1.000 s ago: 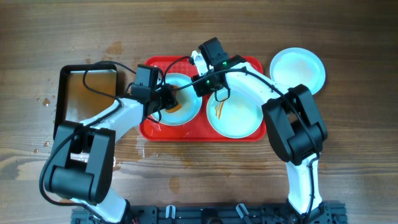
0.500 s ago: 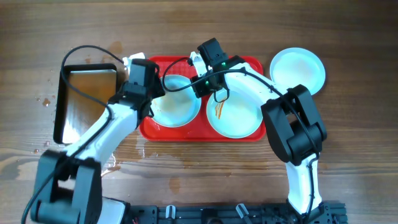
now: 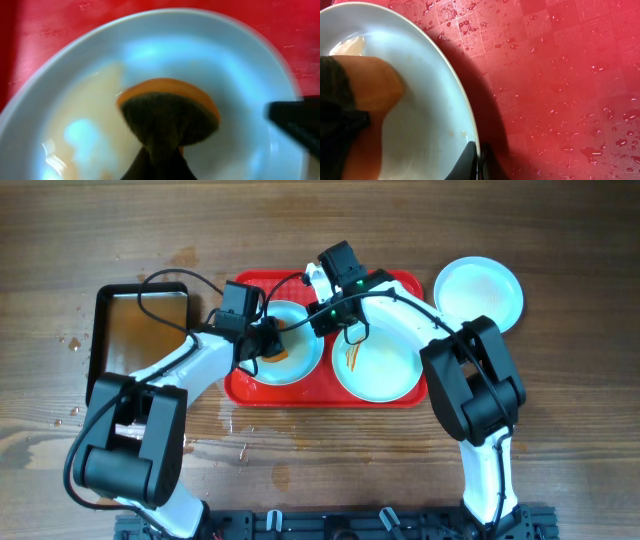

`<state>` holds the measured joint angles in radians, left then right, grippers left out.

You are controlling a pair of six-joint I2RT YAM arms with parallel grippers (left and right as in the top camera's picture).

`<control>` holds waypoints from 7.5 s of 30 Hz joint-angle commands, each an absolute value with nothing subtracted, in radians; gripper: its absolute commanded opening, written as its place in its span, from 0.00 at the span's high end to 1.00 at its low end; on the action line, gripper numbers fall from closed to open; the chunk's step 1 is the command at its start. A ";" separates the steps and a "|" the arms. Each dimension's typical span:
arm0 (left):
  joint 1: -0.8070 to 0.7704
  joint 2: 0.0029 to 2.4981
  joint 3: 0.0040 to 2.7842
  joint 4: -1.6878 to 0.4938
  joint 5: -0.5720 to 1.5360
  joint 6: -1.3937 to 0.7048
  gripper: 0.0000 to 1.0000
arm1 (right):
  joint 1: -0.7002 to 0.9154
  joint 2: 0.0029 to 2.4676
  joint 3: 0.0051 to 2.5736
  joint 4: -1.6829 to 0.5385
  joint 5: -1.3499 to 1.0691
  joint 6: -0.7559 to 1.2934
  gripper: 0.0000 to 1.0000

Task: Clean dirty plates on tray and stack at the side
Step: 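Scrub the left plate on the tray with the sponge in the left gripper, then return the sponge over the water tray with the left gripper, then lift the left plate with the right gripper and carry it right, then set the plate on the stack right of the tray, right gripper, then grip the last plate's rim with the right gripper and pull it left, then bring the sponge from the water tray to the last plate, left gripper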

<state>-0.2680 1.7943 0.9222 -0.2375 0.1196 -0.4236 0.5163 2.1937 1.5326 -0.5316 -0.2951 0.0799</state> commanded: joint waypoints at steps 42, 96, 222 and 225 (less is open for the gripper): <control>-0.326 1.538 0.885 -0.284 -0.686 -0.524 0.96 | 0.519 2.215 1.538 -0.568 -0.293 0.082 0.96; 0.514 1.479 0.885 -0.500 0.325 -0.532 0.96 | 0.231 1.926 1.773 -0.978 0.044 0.246 0.96; 0.395 1.479 0.884 -0.464 0.325 -0.528 0.96 | 0.400 2.005 1.283 -0.771 -0.201 0.608 0.68; 0.395 1.479 0.885 -0.465 0.325 -0.528 0.96 | 0.419 2.027 1.283 -0.749 -0.202 0.622 0.70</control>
<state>0.3992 1.4857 0.8871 -0.4702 0.3130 -0.5331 0.3965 1.9797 1.2762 -0.7631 -0.2237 0.5762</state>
